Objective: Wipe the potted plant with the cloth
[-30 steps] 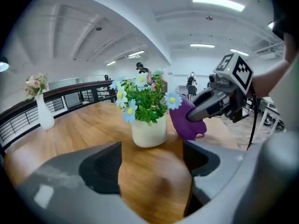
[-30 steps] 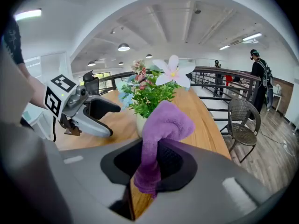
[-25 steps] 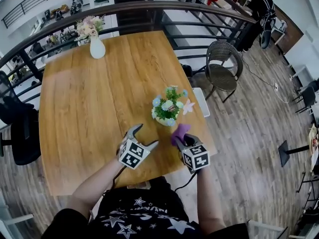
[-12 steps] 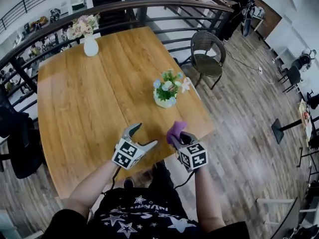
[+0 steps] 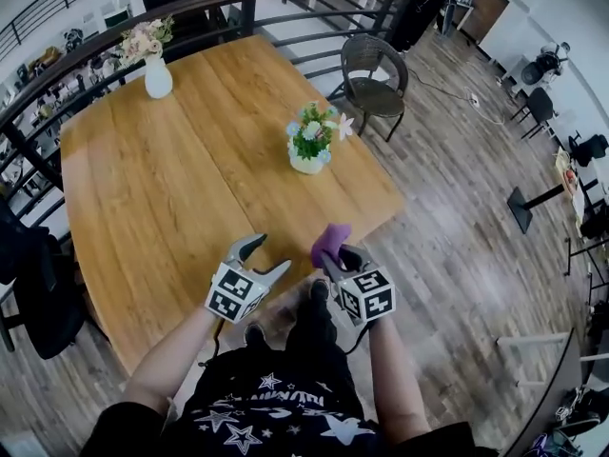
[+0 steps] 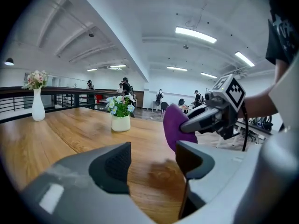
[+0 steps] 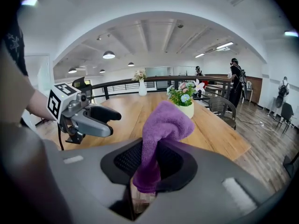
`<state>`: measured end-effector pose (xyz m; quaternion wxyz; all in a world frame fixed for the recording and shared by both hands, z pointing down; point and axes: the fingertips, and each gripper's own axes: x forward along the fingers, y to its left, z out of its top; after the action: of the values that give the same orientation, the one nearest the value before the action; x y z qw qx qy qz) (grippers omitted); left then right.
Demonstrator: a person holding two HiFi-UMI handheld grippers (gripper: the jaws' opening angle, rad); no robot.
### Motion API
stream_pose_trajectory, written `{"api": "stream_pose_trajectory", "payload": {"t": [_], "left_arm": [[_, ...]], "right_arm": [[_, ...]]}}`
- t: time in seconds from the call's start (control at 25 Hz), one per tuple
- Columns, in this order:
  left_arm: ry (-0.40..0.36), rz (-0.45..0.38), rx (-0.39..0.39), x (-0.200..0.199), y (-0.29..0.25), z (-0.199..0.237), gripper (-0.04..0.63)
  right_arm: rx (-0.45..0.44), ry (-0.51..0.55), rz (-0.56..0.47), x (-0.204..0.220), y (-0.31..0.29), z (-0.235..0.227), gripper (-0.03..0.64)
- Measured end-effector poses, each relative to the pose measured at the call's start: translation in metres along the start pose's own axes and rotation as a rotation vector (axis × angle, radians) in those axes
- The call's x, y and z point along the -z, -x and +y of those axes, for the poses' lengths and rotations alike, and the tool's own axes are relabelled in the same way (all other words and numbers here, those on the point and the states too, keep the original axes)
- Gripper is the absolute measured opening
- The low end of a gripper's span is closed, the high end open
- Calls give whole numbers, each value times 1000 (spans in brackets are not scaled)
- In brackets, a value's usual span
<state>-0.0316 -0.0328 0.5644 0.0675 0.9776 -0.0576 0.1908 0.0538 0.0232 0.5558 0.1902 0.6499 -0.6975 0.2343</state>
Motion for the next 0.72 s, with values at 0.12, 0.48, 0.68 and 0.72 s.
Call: {"api": "stream_pose_trajectory", "payload": {"t": [0.12,0.48,0.68,0.72], "left_arm": [[9,-11,8,0,6,-5,263],[0,-1,-26,0,8,-10,166],[11,0,-72,-3,26,-31,166],[13,1,-82,-1,30,-37,166]], "right_arm": [[27,-17,-17,2,11,3,84],[-7,-21,-66,-6,17,11,80],[-26,-79,-123,-2,44,18,80],[-34,-77,-129,2,51,22,80]]}}
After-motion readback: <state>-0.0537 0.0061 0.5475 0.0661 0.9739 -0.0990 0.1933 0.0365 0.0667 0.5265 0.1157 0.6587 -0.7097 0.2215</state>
